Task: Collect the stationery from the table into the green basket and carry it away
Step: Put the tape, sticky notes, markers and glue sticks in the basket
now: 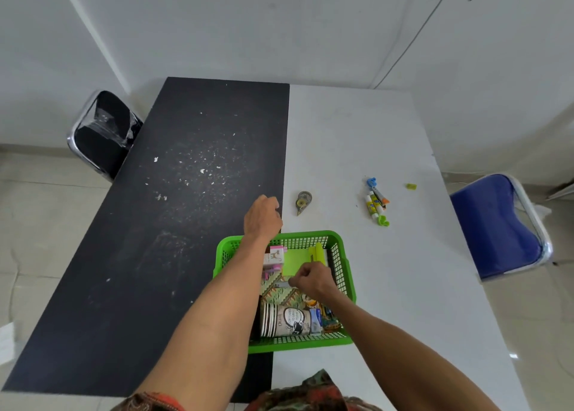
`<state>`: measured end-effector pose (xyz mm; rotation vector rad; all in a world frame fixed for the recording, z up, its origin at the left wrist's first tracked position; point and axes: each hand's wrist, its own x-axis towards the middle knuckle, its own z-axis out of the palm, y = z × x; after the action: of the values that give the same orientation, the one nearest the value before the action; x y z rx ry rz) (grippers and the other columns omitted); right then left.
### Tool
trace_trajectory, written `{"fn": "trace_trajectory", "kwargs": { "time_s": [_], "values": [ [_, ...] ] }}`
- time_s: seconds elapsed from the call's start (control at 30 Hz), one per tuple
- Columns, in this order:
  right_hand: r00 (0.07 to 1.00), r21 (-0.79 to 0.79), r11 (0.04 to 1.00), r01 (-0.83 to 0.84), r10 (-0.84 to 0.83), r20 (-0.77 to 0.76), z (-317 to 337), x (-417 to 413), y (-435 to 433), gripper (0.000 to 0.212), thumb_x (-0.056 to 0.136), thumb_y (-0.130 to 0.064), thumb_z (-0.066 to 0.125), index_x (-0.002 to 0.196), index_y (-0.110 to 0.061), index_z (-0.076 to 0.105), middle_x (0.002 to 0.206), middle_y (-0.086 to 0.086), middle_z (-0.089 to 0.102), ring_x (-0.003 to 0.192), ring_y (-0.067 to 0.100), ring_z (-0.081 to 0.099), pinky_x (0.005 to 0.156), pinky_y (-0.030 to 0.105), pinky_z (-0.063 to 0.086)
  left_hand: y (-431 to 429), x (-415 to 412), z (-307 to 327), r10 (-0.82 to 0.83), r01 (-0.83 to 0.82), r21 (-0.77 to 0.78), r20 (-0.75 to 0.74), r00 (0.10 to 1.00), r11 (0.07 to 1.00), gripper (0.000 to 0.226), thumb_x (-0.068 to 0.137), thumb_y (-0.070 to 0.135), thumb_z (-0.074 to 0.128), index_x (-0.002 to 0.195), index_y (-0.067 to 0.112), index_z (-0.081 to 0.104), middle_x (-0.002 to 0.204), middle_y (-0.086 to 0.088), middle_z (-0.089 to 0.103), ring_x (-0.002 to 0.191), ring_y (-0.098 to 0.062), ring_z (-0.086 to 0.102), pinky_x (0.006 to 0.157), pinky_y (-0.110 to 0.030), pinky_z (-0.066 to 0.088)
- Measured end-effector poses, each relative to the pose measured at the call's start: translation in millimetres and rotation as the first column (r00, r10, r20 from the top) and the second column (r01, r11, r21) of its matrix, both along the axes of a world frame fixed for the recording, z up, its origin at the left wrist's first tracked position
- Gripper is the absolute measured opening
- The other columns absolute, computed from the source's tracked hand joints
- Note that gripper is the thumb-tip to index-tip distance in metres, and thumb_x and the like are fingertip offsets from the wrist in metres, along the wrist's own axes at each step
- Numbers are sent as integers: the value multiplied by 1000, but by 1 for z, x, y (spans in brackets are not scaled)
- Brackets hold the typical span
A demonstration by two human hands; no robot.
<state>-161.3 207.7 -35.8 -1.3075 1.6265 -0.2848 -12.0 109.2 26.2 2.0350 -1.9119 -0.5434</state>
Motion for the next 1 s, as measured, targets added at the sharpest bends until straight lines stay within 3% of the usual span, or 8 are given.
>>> {"fn": "trace_trajectory", "kwargs": {
  "time_s": [0.1, 0.33, 0.63, 0.8, 1.0],
  "values": [
    [999, -5, 1000, -20, 20, -46, 1, 1, 7, 21, 70, -27, 81, 67, -13, 66, 74, 9, 72, 64, 16, 64, 66, 35, 58, 0, 5, 4, 6, -6, -24, -12, 1000, 1000, 22, 94, 9, 52, 113, 11, 63, 114, -7, 56, 99, -23, 59, 81, -35, 51],
    [978, -12, 992, -124, 121, -169, -1, 3, 11, 20, 71, -35, 79, 68, -18, 69, 71, -4, 70, 69, 13, 66, 63, 27, 55, 1, 11, 7, 4, -5, -50, -20, 1000, 999, 21, 94, 9, 52, 113, 10, 64, 114, -7, 57, 99, -22, 59, 75, -28, 45],
    [966, -37, 981, -193, 183, -182, -1, 1, 12, 11, 75, -19, 74, 76, -8, 75, 75, 1, 74, 69, 12, 71, 69, 33, 60, -5, 9, 9, -13, 11, -57, -43, 999, 998, 19, 94, 8, 53, 109, 10, 64, 113, -7, 57, 96, -21, 58, 75, -27, 45],
    [964, -44, 975, -219, 209, -167, 2, 1, 11, 8, 80, -7, 64, 77, -6, 72, 80, 4, 74, 73, 12, 72, 69, 31, 60, -14, 11, 13, -21, 19, -62, -35, 999, 998, 21, 94, 7, 53, 112, 9, 64, 120, -10, 57, 111, -24, 57, 83, -32, 47],
    [955, -20, 968, -251, 245, -165, 2, 1, 6, 6, 78, -8, 65, 76, -7, 71, 80, 5, 74, 75, 12, 71, 70, 30, 60, -24, 12, 15, -16, 14, -50, -43, 999, 999, 19, 93, 8, 54, 109, 10, 65, 111, -7, 57, 94, -22, 59, 76, -30, 49]
  ]
}}
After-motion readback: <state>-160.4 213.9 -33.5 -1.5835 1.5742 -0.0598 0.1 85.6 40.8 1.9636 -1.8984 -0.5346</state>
